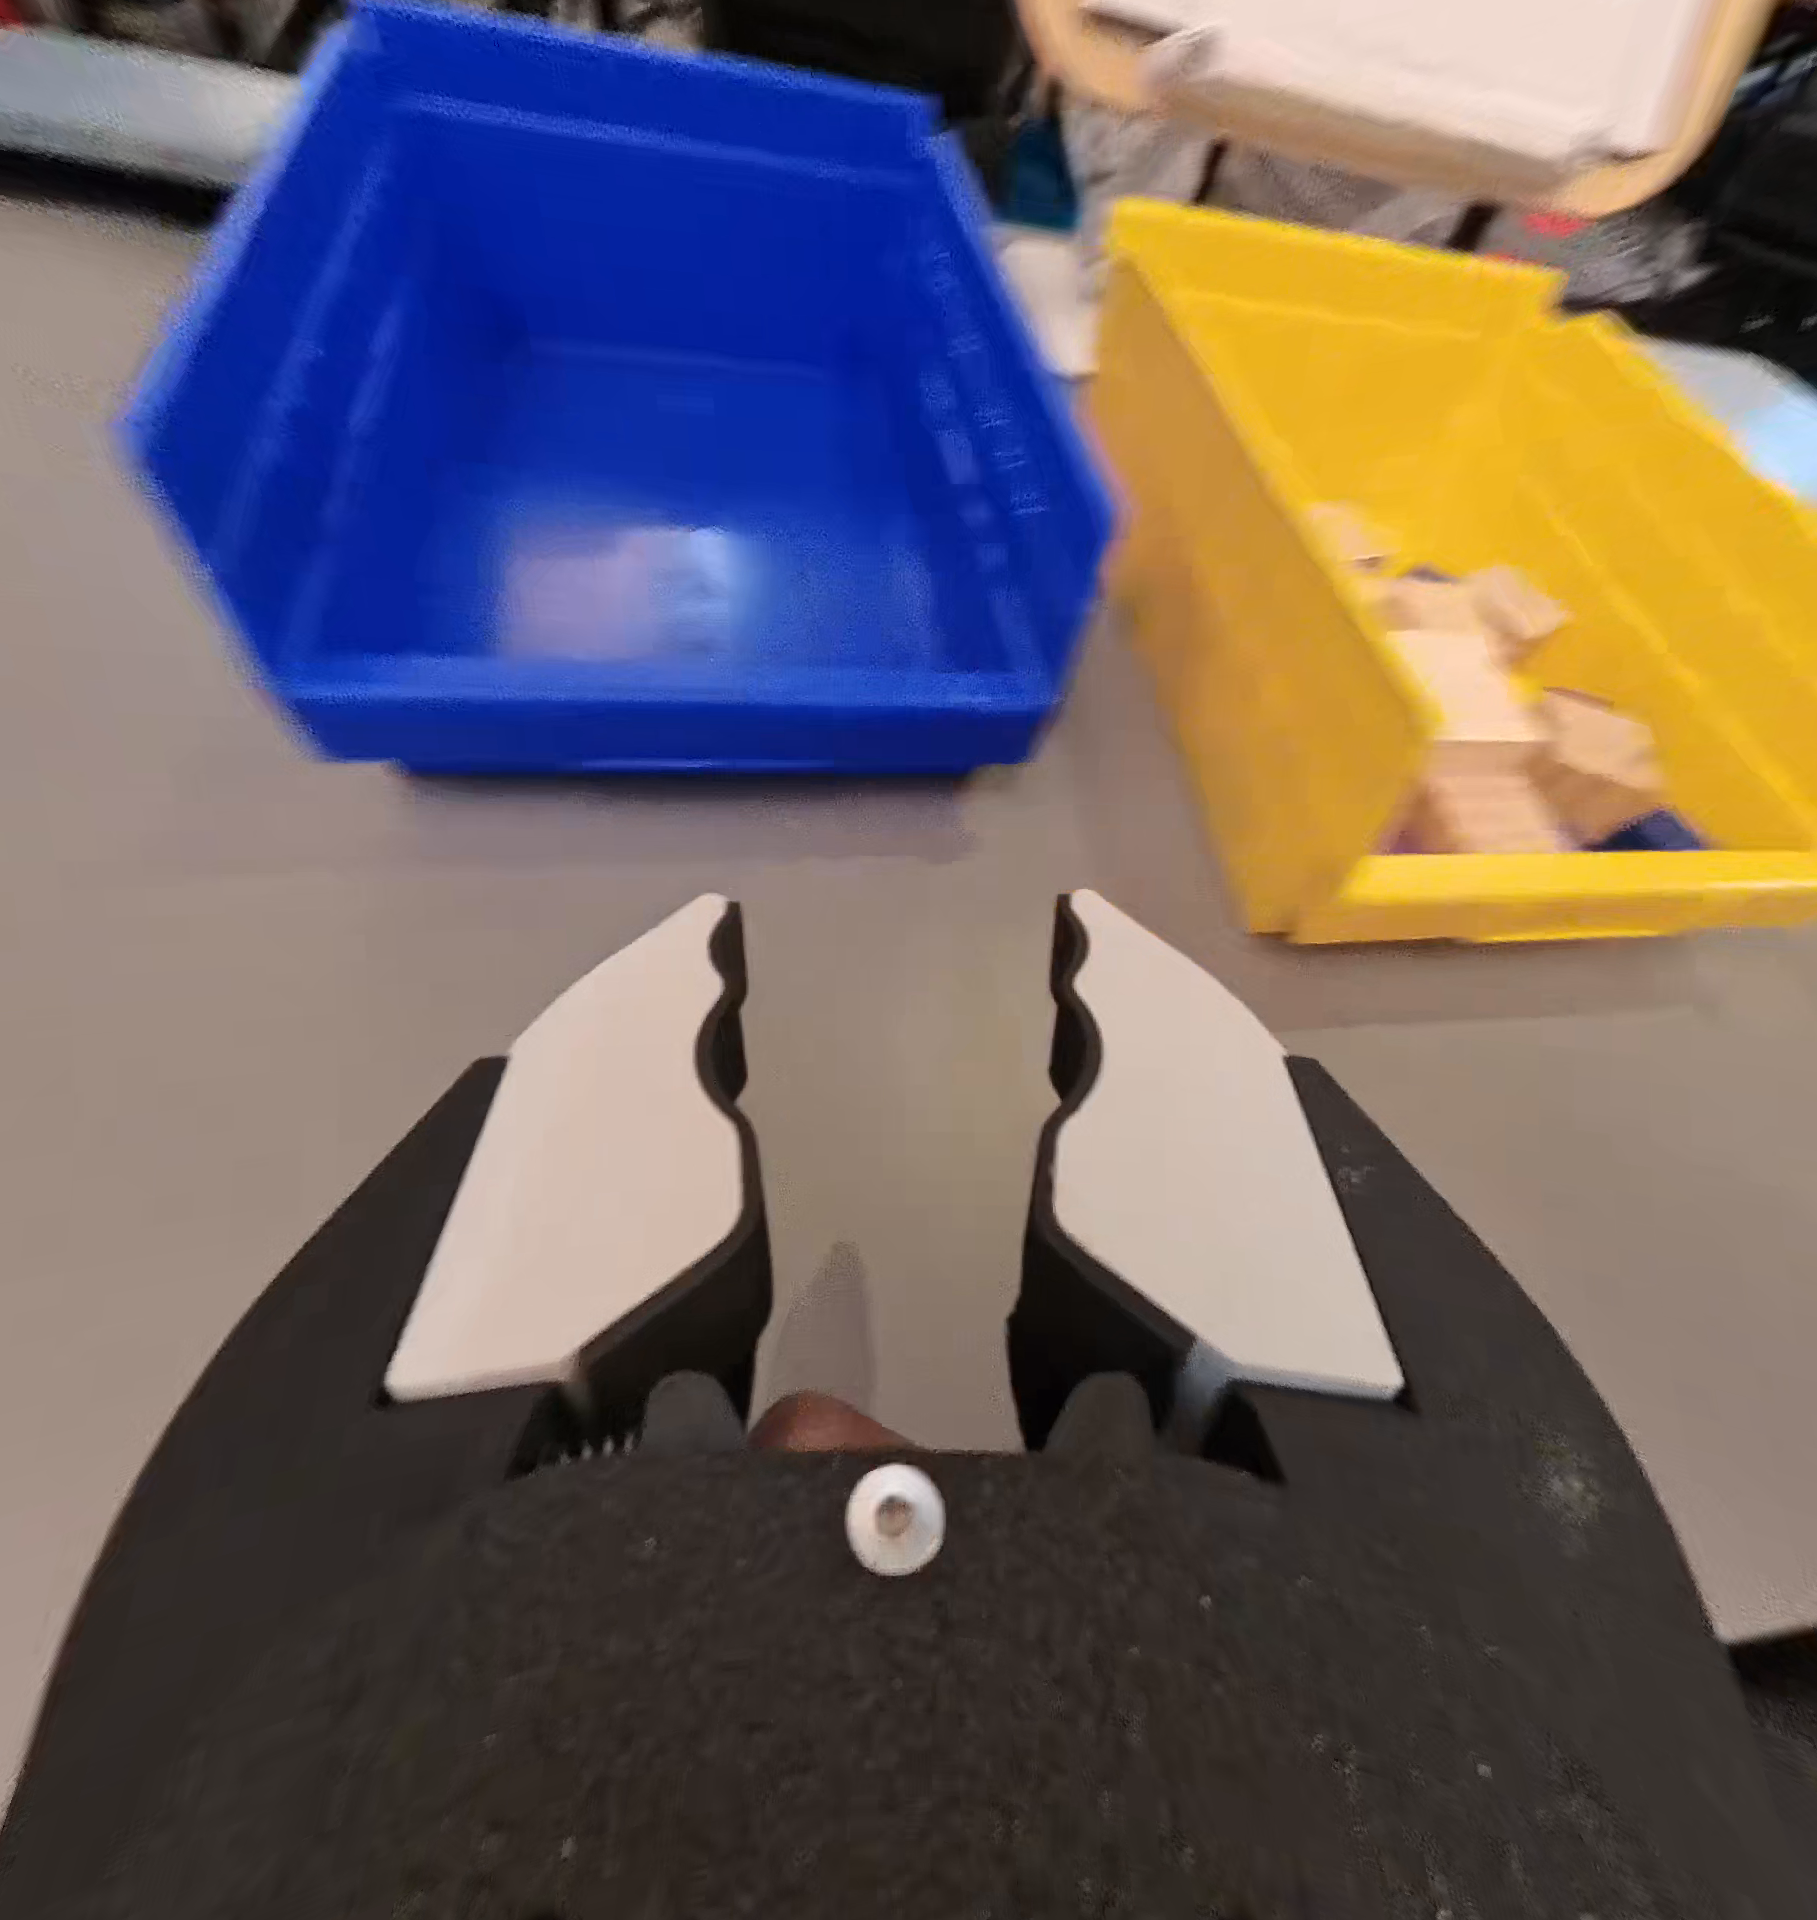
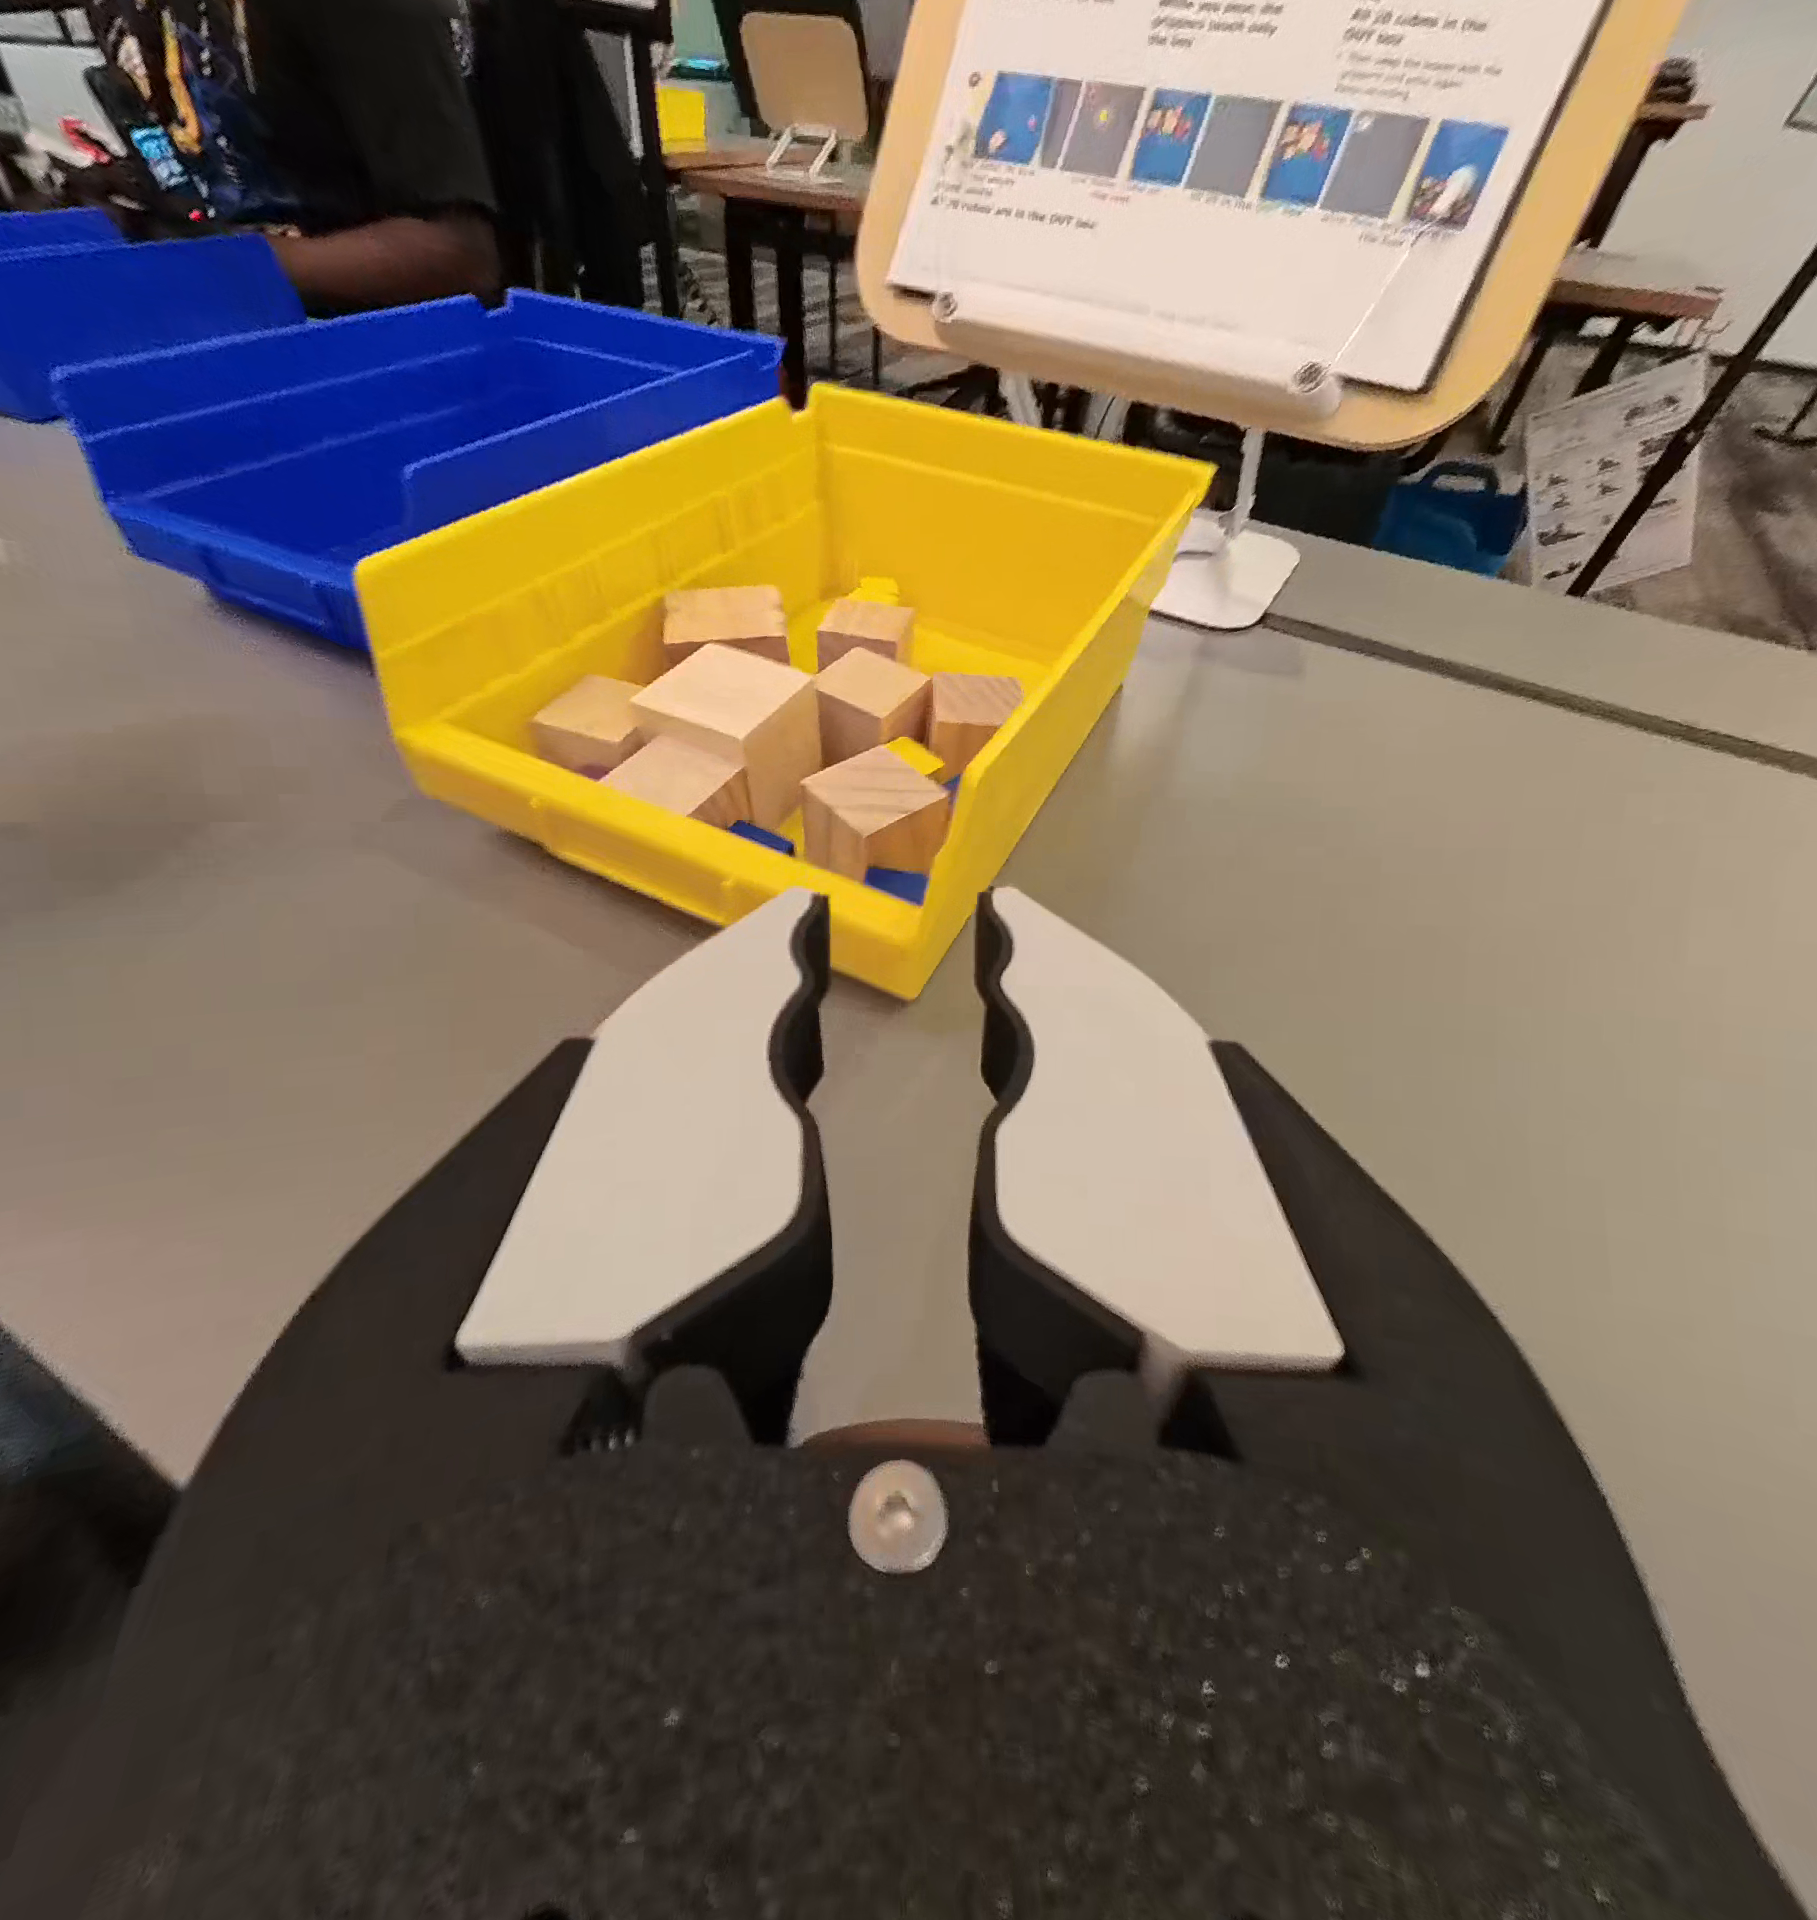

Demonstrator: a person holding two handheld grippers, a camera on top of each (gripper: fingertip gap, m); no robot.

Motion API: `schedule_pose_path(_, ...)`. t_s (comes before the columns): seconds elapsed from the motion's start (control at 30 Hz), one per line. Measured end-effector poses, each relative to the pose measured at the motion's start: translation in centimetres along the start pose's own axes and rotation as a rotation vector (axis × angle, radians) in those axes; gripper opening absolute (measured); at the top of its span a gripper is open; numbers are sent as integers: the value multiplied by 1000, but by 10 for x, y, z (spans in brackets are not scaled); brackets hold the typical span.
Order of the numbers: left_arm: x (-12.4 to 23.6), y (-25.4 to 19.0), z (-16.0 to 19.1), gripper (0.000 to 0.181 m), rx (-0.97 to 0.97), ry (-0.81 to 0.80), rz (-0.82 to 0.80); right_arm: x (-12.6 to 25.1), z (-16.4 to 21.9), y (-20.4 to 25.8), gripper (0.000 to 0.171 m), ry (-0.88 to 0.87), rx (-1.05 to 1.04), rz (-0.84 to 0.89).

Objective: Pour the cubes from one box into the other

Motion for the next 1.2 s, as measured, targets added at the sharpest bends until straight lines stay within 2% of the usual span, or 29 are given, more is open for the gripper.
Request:
schedule_pose_path(0.1, -10, 74, 3, 60, -23, 49, -190, -2, 8, 18, 26, 48, -25, -40)
schedule_pose_path(0.17, -26, 105, -1, 61, 6, 64, -220, -6, 10, 39, 26, 62, -42, -100)
schedule_pose_path(0.23, -44, 121, -14, 61, 52, 40, -202, -13, 14, 62, 26, 83, -31, -149)
schedule_pose_path(0.33, -72, 130, -35, 52, 56, 8, -170, -23, 18, 98, 26, 117, -32, -227)
schedule_pose_path(0.4, -92, 138, -38, 47, 26, 52, -207, -32, 20, 123, 26, 149, -71, -286)
schedule_pose_path(0.47, -103, 148, -36, 24, 27, 103, -270, -42, 24, 147, 26, 189, -108, -329)
schedule_pose_path(0.5, -105, 146, -37, 10, 47, 90, -244, -48, 27, 158, 26, 206, -107, -337)
schedule_pose_path(0.53, -103, 142, -36, 7, 83, 75, -217, -53, 30, 169, 26, 221, -80, -345)
schedule_pose_path(0.6, -90, 132, -28, 3, 109, 67, -197, -64, 40, 186, 26, 246, -1, -328)
schedule_pose_path(0.67, -67, 122, -15, 3, 40, 68, -258, -73, 45, 198, 27, 261, 40, -303)
schedule_pose_path(0.83, -3, 95, 20, 4, 60, 57, -320, -94, 37, 211, 53, 241, -46, -244)
schedule_pose_path(1.0, 44, 86, 45, 3, 131, 42, -347, -119, 31, 220, 51, 237, -88, -140)
schedule_pose_path(1.03, 52, 85, 49, 3, 149, 39, -341, -122, 28, 222, 50, 226, -92, -123)
schedule_pose_path(1.1, 67, 81, 57, 3, 176, 38, -334, -126, 29, 229, 30, 233, -61, -115)
schedule_pose_path(1.13, 73, 77, 61, 4, 176, 35, -330, -126, 32, 235, 12, 254, -46, -131)
schedule_pose_path(1.2, 84, 70, 67, 4, 162, 29, -347, -124, 32, 236, 5, 254, 1, -88)
Point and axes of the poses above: each gripper's, where its closed fingertips meet, x back along the fingers, z out of its underside, y = z × x across the jaws, the point moved 2 cm from there along x, back along the fingers, and after that the axes turned 5 degrees about -x, right-handed, at the moved point
